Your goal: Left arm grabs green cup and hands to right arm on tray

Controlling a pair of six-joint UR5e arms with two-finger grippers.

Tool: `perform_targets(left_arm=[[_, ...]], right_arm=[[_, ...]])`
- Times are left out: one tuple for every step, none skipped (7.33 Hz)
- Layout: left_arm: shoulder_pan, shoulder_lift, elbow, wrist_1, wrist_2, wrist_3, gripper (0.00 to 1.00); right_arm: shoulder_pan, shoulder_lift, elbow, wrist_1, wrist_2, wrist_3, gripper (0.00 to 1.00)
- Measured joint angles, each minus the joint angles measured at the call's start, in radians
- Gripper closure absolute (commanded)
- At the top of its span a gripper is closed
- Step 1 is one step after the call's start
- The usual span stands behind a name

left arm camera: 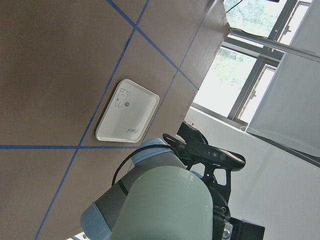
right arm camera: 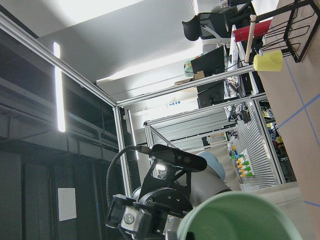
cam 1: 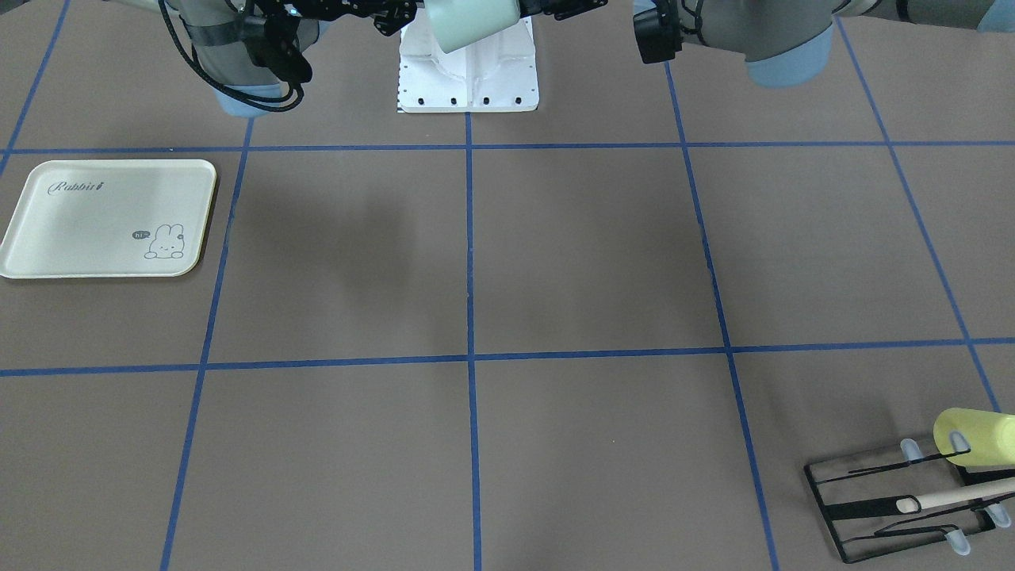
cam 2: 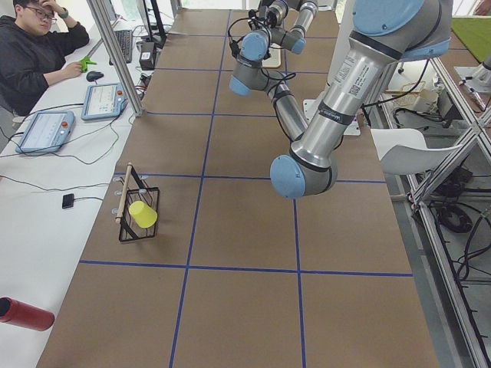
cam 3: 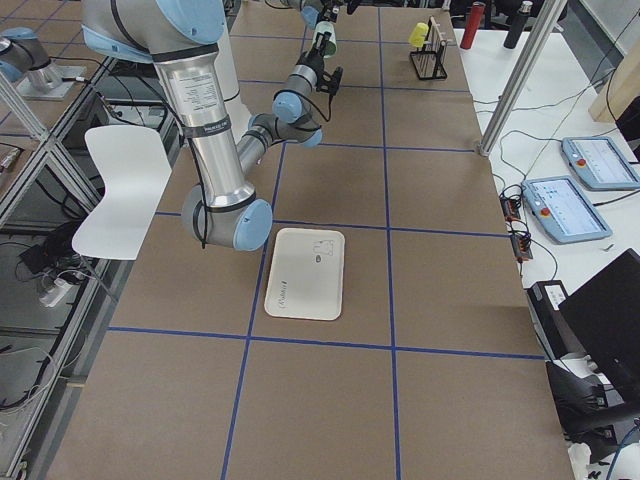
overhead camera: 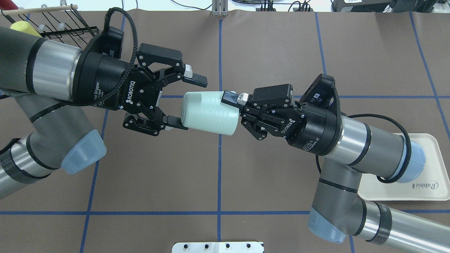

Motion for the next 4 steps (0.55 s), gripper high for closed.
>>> perform_targets(left_arm=[[0.000, 0.001, 0.000, 0.000, -0.001, 0.000, 0.00], [-0.002, 0.003, 0.000, 0.000, -0.001, 0.001, 0.00], [-0.005, 0.005, 0.000, 0.000, -0.002, 0.001, 0.00], [-0.009, 0.007, 0.000, 0.000, 0.000, 0.006, 0.00]], right_arm=[[0.000, -0.014, 0.010, 0.002, 0.002, 0.000, 1.00], [0.002, -0.034, 0.019, 0.006, 0.004, -0.001, 1.00], [0.012, -0.059, 0.021, 0.005, 0.007, -0.005, 1.00], [0.043, -0.088, 0.018, -0.012, 0.019, -0.010, 1.00]])
